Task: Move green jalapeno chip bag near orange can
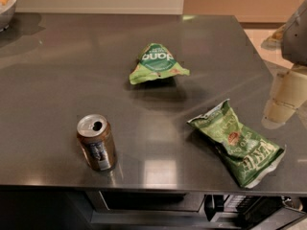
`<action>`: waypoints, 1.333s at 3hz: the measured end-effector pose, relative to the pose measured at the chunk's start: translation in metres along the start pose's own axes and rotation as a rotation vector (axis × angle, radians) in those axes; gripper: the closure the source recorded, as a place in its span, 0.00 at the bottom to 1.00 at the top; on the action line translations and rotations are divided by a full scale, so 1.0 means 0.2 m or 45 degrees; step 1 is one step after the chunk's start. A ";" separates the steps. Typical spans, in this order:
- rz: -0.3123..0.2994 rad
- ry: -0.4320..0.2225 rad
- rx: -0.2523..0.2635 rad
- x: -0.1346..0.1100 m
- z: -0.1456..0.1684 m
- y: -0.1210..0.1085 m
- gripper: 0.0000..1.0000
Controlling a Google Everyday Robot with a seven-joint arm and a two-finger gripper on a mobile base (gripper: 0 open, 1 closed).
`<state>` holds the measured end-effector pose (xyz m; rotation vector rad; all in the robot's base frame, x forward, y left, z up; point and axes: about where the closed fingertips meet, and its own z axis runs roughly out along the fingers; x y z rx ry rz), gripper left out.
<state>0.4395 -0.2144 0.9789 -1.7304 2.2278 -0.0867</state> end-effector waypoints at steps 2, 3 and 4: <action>-0.021 0.136 -0.071 -0.04 0.19 0.06 0.00; 0.069 0.272 -0.049 0.03 0.30 0.08 0.00; 0.220 0.361 -0.027 0.11 0.40 0.10 0.00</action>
Offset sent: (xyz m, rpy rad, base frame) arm 0.0001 0.0071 -0.0765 -0.2428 0.1624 -0.0861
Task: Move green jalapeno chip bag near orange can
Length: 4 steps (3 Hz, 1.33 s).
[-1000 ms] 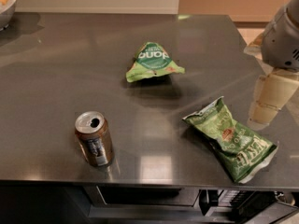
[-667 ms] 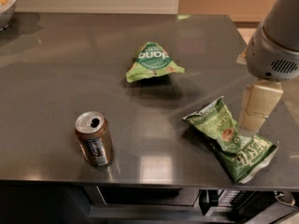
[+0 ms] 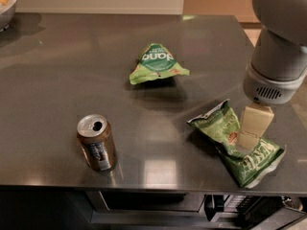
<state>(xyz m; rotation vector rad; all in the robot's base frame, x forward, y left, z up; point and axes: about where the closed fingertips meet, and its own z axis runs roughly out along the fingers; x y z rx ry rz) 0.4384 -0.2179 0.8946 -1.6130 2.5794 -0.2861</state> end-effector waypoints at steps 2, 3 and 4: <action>0.249 0.013 -0.046 0.08 0.19 0.04 0.00; 0.295 0.019 -0.083 0.09 0.24 0.07 0.17; 0.302 0.015 -0.113 0.09 0.26 0.10 0.39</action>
Offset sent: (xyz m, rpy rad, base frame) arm -0.0131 -0.0195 -0.0621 0.0760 0.0362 -0.2831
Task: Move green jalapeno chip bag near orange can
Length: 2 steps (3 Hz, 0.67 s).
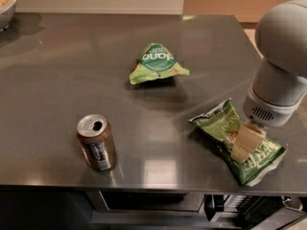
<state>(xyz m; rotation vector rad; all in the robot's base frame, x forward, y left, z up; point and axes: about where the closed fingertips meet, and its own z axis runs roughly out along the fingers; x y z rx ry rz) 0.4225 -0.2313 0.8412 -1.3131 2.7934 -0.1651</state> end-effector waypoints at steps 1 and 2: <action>-0.034 -0.009 -0.037 -0.04 -0.02 0.04 0.64; -0.037 -0.011 -0.039 -0.04 -0.02 0.04 0.87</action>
Offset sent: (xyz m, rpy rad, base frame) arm 0.0010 0.0757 0.0395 0.1471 0.0410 0.1537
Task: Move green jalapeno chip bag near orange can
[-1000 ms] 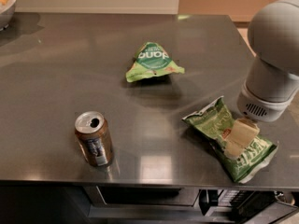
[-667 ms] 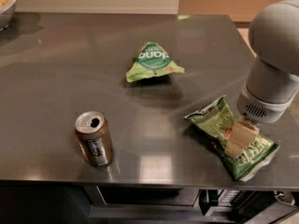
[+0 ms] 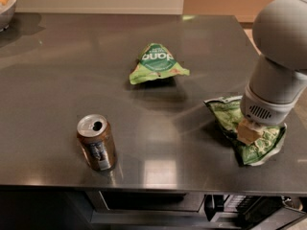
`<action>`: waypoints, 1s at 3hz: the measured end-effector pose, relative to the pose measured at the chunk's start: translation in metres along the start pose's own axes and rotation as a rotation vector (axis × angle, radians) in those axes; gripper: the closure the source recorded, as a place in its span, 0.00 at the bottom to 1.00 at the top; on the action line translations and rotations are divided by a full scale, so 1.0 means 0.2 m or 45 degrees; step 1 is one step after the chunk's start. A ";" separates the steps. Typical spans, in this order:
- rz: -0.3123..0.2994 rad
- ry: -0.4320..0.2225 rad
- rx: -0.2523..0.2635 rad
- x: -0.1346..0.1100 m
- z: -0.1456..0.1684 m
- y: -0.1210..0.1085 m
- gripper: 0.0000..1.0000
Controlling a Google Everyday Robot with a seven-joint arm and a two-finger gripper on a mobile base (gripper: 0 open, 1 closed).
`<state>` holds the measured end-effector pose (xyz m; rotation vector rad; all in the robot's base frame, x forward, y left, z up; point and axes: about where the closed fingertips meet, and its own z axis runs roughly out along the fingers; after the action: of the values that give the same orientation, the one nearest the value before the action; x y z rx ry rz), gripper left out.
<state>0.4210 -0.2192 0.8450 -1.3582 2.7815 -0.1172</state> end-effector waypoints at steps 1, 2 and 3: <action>-0.078 -0.067 -0.066 -0.15 -0.08 0.09 1.00; -0.175 -0.150 -0.164 -0.33 -0.18 0.22 1.00; -0.261 -0.214 -0.257 -0.45 -0.25 0.37 1.00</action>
Offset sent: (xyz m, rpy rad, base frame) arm -0.0051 0.1348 0.0570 0.2809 0.0771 0.2483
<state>0.4141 -0.1002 0.8884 -1.6126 2.5681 0.2655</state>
